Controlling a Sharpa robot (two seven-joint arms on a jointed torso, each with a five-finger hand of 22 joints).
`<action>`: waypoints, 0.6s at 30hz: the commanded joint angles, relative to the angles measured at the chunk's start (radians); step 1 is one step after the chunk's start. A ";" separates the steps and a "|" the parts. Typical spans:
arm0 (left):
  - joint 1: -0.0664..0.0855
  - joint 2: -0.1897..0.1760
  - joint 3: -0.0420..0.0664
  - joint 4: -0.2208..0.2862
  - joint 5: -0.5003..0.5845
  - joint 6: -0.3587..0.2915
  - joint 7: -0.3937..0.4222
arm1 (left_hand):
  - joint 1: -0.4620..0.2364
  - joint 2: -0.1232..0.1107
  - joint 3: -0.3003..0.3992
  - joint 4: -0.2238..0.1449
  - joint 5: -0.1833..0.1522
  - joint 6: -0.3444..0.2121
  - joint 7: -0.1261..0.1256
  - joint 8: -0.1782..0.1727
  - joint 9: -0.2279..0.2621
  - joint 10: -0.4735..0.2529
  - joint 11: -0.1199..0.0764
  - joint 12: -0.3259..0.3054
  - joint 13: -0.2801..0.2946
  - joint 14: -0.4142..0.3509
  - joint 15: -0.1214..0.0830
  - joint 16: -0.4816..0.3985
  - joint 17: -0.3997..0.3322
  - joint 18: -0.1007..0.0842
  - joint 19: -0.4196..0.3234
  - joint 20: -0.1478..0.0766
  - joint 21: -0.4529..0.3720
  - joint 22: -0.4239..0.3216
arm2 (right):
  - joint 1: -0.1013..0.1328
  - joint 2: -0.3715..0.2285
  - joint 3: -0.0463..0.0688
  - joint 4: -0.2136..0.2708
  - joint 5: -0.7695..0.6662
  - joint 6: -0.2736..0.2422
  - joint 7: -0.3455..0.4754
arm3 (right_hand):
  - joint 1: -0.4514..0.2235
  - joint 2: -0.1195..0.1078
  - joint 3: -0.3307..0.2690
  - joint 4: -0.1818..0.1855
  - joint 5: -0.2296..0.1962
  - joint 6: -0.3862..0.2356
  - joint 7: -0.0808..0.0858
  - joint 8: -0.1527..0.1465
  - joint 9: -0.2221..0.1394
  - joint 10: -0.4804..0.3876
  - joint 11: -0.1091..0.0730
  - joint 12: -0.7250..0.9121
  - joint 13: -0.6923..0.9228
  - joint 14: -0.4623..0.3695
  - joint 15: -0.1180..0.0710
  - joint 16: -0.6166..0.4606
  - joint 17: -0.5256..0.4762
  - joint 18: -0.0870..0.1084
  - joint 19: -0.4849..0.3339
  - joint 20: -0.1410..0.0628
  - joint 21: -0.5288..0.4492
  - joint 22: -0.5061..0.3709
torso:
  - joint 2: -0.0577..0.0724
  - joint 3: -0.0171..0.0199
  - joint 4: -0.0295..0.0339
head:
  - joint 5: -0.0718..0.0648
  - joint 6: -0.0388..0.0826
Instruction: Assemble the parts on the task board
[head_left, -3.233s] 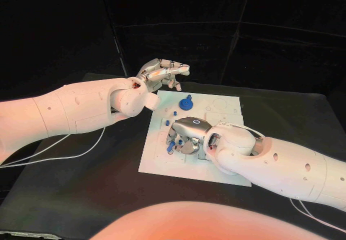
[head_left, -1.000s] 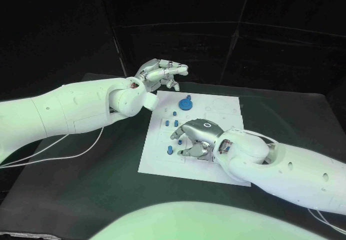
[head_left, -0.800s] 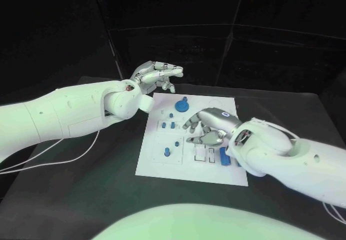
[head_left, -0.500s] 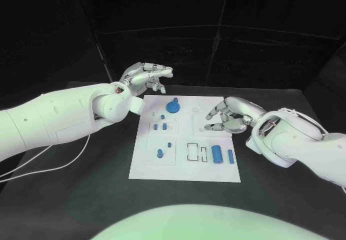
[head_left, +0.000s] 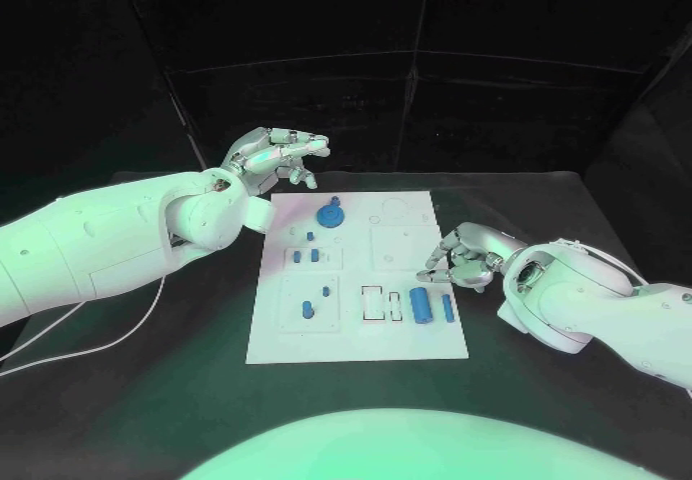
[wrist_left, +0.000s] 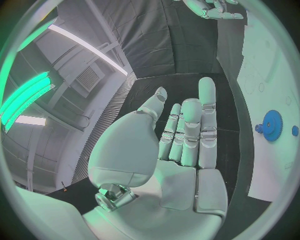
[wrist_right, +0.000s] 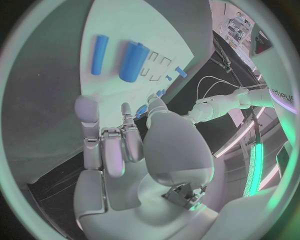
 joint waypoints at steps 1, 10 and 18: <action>0.002 -0.003 -0.001 0.003 0.003 0.019 0.002 | 0.001 0.005 -0.006 0.002 0.001 -0.007 0.002 0.004 0.000 -0.005 -0.001 0.005 0.002 -0.004 0.000 -0.002 0.001 0.011 0.000 0.006 -0.004 -0.002 | -0.009 0.001 -0.001 0.005 -0.049 0.043 -0.076 | 0.004 0.010 -0.020 0.021 -0.019 -0.007 -0.001 0.019 0.004 0.017 0.000 0.015 0.070 0.089 0.000 0.007 0.194 -0.009 0.011 0.000 0.010 0.018 | 0.000 0.0002 0.0017 | -0.003 0.000; 0.001 -0.010 -0.006 0.007 0.003 0.024 0.000 | -0.004 0.009 -0.014 0.009 0.000 -0.009 0.003 0.005 0.000 -0.008 0.000 0.009 0.002 0.000 0.000 0.006 0.010 0.011 0.001 0.007 -0.005 -0.003 | -0.028 0.010 -0.004 0.015 -0.053 0.064 -0.120 | -0.025 0.012 -0.068 0.042 -0.051 -0.011 -0.007 0.059 0.016 0.022 -0.004 0.022 0.086 0.092 -0.002 0.013 0.214 -0.012 0.019 -0.001 0.024 0.043 | 0.001 0.0004 0.0009 | -0.010 0.003; 0.002 -0.014 -0.007 0.010 0.003 0.032 -0.009 | -0.006 0.010 -0.019 0.011 0.000 -0.011 0.003 0.006 0.000 -0.010 0.000 0.010 0.002 0.002 0.001 0.011 0.017 0.011 0.002 0.007 -0.006 -0.004 | -0.034 0.016 -0.004 0.016 -0.059 0.110 -0.145 | -0.045 0.014 -0.090 0.043 -0.076 -0.011 -0.012 0.087 0.029 0.021 -0.008 0.019 0.087 0.093 -0.005 0.014 0.217 -0.013 0.019 -0.004 0.027 0.048 | 0.002 0.0003 0.0011 | -0.019 0.002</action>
